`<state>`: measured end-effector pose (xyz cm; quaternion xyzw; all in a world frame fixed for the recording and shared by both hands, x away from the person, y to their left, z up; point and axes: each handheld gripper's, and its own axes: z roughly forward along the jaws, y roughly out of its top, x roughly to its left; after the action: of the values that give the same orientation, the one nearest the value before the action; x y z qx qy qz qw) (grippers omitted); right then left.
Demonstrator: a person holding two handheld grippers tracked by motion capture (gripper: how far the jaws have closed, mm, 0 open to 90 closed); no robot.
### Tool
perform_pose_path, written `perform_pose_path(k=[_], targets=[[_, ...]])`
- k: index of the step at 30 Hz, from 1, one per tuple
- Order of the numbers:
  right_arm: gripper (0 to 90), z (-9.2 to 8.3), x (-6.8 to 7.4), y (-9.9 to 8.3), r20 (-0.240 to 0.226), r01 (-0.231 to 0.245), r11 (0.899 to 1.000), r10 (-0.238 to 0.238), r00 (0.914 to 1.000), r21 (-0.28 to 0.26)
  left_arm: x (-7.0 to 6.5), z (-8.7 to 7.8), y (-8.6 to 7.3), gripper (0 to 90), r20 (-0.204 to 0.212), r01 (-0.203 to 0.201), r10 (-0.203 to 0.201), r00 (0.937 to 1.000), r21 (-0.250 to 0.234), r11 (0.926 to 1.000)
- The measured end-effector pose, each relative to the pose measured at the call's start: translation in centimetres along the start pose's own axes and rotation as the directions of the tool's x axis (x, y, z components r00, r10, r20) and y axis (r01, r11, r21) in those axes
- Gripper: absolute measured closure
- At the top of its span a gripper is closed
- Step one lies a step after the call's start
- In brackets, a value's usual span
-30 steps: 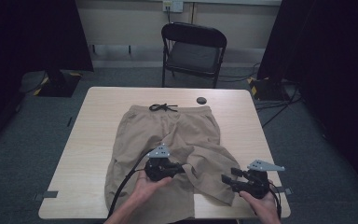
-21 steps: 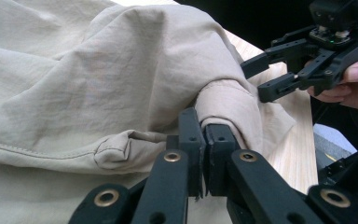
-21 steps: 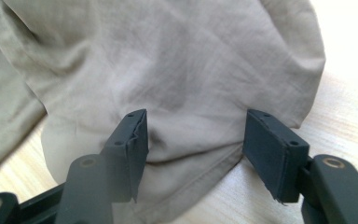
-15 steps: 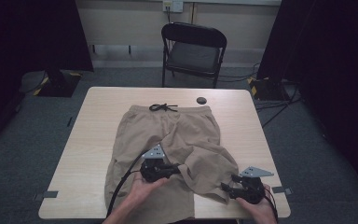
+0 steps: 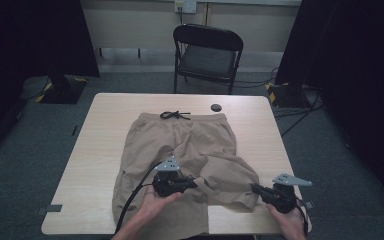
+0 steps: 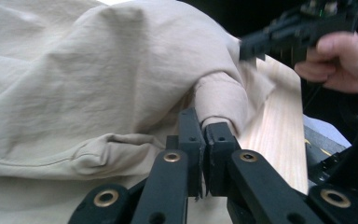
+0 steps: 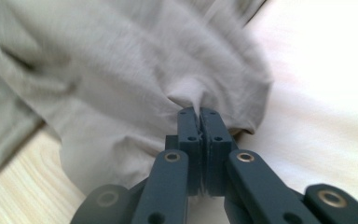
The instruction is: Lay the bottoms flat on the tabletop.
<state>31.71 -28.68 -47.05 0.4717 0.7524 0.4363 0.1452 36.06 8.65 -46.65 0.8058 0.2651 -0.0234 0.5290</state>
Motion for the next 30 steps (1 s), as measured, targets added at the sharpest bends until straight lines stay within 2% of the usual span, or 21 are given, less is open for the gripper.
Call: perform_pose_path(k=[3, 7, 8, 9, 13, 14, 15, 16, 18, 21, 22, 23, 27, 29, 30], targets=[[88.7, -1.8, -0.7, 0.7, 0.007, -0.027, 0.998, 0.027, 0.9996, -0.063, -0.7, 0.2, 0.1, 87.5, 0.020, -0.007, 0.007, 0.9998, 0.006, 1.0000], [88.8, -3.9, -1.4, 1.3, 0.029, -0.025, 0.994, 0.029, 0.9992, -0.104, -2.2, 0.7, 0.6, 87.5, 0.063, -0.027, 0.025, 0.9977, 0.018, 0.9995], [88.8, -4.3, -1.5, 1.4, 0.038, -0.024, 0.993, 0.028, 0.9989, -0.112, -2.2, 0.7, 0.6, 87.6, 0.063, -0.027, 0.025, 0.9977, 0.018, 0.9995], [88.8, -4.8, -1.6, 1.5, 0.039, -0.022, 0.993, 0.027, 0.9989, -0.120, -3.2, 0.9, 0.9, 87.5, 0.089, -0.044, 0.043, 0.9951, 0.019, 0.9988], [88.7, -6.2, -2.2, 1.7, 0.053, -0.021, 0.991, 0.028, 0.9982, -0.134, -5.3, 1.5, 1.2, 87.5, 0.152, -0.075, 0.070, 0.9859, 0.027, 0.9968], [88.7, -6.2, -2.2, 1.7, 0.053, -0.021, 0.991, 0.028, 0.9982, -0.134, -5.3, 1.5, 1.2, 87.4, 0.152, -0.075, 0.070, 0.9859, 0.027, 0.9968], [88.7, -6.7, -2.6, 1.6, 0.058, -0.028, 0.991, 0.036, 0.9977, -0.132, -6.3, 1.9, 1.1, 87.4, 0.180, -0.092, 0.083, 0.9802, 0.039, 0.9950], [88.6, -6.8, -2.8, 1.6, 0.064, -0.026, 0.992, 0.034, 0.9974, -0.127, -6.3, 1.9, 1.1, 87.4, 0.180, -0.092, 0.083, 0.9802, 0.039, 0.9950], [88.5, -6.9, -3.2, 1.3, 0.071, -0.036, 0.992, 0.044, 0.9965, -0.119, -7.8, 2.7, 0.7, 87.3, 0.227, -0.108, 0.091, 0.9696, 0.065, 0.9921], [88.3, -6.9, -3.5, 0.8, 0.078, -0.043, 0.992, 0.053, 0.9956, -0.121, -8.8, 3.5, 0.2, 87.3, 0.258, -0.124, 0.097, 0.9612, 0.090, 0.9882], [88.2, -7.0, -3.6, 0.7, 0.083, -0.048, 0.992, 0.058, 0.9949, -0.117, -8.8, 3.5, 0.2, 87.2, 0.258, -0.124, 0.097, 0.9612, 0.090, 0.9882], [88.2, -7.1, -3.7, 0.6, 0.088, -0.049, 0.992, 0.060, 0.9943, -0.119, -9.4, 4.0, -0.2, 87.1, 0.275, -0.132, 0.098, 0.9565, 0.109, 0.9853], [87.4, -7.3, -3.9, 0.3, 0.095, -0.048, 0.993, 0.058, 0.9937, -0.105, -10.3, 4.8, -0.8, 85.4, 0.316, -0.147, 0.096, 0.9440, 0.142, 0.9789], [87.1, -7.3, -3.9, 0.3, 0.098, -0.047, 0.994, 0.057, 0.9936, -0.102, -10.6, 4.9, -1.0, 84.6, 0.319, -0.148, 0.094, 0.9431, 0.148, 0.9778], [86.6, -7.4, -3.9, 0.2, 0.098, -0.053, 0.994, 0.063, 0.9932, -0.100, -10.8, 5.0, -1.1, 83.8, 0.327, -0.153, 0.095, 0.9404, 0.157, 0.9758]])
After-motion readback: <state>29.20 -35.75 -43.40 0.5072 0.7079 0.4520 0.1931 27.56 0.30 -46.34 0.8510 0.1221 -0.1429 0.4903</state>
